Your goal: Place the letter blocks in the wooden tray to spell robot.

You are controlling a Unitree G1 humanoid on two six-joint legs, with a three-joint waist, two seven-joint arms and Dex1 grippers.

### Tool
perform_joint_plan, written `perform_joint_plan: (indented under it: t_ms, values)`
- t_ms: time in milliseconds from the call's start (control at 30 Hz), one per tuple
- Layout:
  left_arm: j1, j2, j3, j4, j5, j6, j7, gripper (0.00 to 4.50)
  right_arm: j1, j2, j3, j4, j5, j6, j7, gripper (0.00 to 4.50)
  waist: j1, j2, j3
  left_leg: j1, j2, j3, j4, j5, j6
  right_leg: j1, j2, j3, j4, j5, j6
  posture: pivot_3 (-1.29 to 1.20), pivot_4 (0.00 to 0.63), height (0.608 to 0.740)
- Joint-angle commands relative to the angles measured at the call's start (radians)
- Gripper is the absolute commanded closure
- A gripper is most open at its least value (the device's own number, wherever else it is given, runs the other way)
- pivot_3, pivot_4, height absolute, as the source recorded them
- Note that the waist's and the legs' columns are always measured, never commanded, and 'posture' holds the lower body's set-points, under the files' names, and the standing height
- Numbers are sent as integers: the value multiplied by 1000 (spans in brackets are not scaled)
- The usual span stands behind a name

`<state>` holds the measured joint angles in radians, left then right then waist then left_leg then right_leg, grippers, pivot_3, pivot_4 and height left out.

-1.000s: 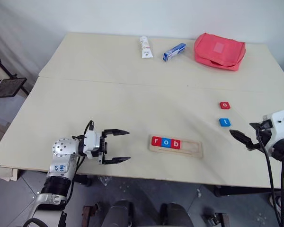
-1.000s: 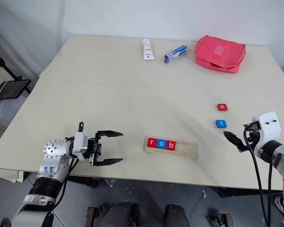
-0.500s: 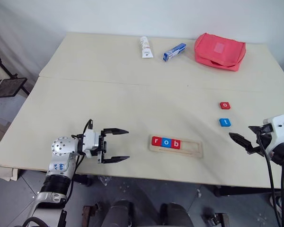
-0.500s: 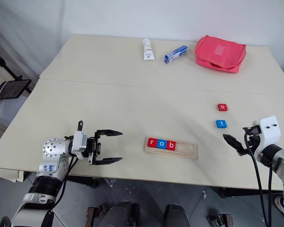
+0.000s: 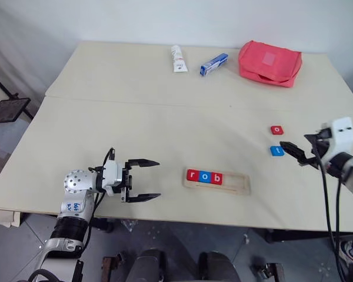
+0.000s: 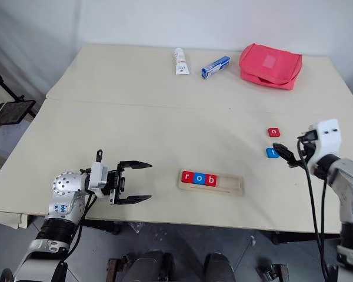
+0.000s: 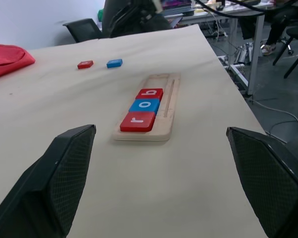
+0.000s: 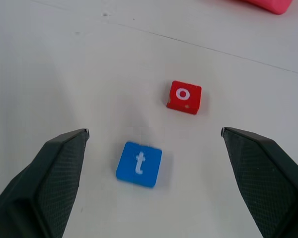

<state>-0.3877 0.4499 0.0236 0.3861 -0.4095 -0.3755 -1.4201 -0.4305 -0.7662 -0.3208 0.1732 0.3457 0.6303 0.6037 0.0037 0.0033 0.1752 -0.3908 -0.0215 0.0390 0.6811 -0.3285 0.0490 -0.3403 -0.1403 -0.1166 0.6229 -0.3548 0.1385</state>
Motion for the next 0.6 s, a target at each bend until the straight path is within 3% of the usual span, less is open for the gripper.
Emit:
perform_joint_plan:
  t_ms: [33, 367, 600]
  values:
    - [7, -5, 5, -25, -15, -11, 6, 0, -132, 19, 51, 181, -66, -88, -28, 35, -7, 0, 0, 0, 0, 0, 0, 0, 0, 0, 0, 0, 0, 0, 0, 0, 150, 740]
    - [56, -7, 3, -84, -19, -6, 30, 0, -409, 104, 133, 688, -181, -322, -66, 35, -12, 0, 0, 0, 0, -2, -2, 0, 0, -1, -1, -3, 2, 0, 0, 0, 150, 740]
    - [74, -3, 4, -109, -19, 2, 46, 0, -483, 124, 135, 889, -211, -429, -101, 35, -12, 0, 0, 0, 0, -2, -2, 0, 0, -1, -1, -3, 2, 0, 0, 0, 150, 740]
